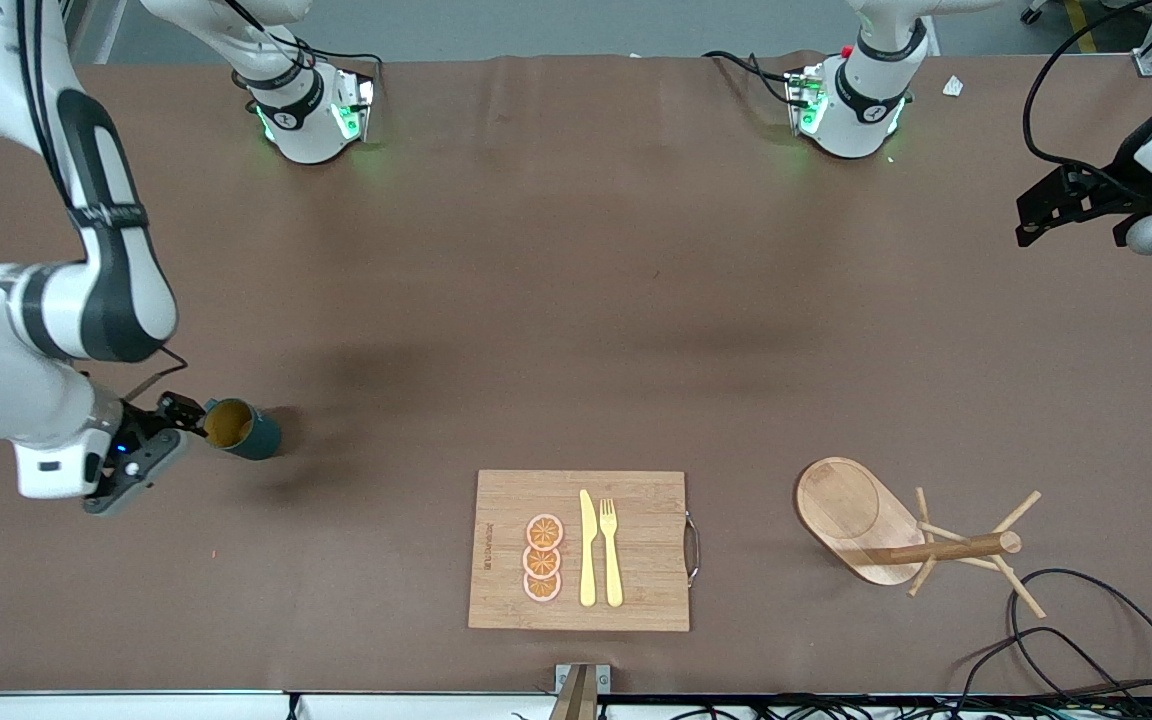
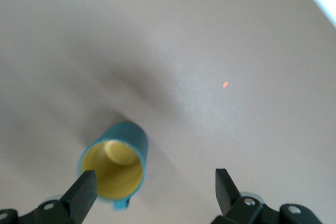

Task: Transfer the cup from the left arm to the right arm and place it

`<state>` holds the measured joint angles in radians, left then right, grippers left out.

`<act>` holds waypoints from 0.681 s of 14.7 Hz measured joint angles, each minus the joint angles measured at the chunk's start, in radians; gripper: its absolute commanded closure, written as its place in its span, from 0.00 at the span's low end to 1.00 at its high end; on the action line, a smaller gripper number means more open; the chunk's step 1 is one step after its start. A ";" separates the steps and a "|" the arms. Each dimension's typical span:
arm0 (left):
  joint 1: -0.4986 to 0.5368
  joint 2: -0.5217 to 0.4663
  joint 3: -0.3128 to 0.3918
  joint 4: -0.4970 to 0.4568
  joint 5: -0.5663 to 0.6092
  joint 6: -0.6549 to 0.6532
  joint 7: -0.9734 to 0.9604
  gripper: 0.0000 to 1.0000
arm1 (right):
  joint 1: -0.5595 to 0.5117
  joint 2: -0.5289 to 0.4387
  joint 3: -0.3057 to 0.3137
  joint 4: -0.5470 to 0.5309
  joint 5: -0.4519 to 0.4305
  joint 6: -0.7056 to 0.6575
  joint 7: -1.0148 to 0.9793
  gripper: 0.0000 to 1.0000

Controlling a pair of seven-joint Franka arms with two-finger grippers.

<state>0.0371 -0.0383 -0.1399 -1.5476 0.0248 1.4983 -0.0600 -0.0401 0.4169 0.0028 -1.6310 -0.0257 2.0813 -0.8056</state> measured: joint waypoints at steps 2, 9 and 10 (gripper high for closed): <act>0.000 0.000 0.000 -0.001 -0.032 0.000 0.000 0.00 | 0.000 -0.110 0.000 0.002 0.000 -0.133 0.113 0.00; 0.000 -0.004 -0.001 -0.003 -0.041 -0.007 0.000 0.00 | -0.033 -0.348 -0.002 0.000 0.003 -0.405 0.403 0.00; 0.000 -0.005 -0.001 -0.003 -0.041 -0.008 0.000 0.00 | -0.034 -0.377 -0.001 -0.001 0.008 -0.426 0.454 0.00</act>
<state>0.0370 -0.0432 -0.1411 -1.5504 -0.0162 1.4903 -0.0600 -0.0740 0.0400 0.0015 -1.6318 -0.0179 1.6556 -0.3514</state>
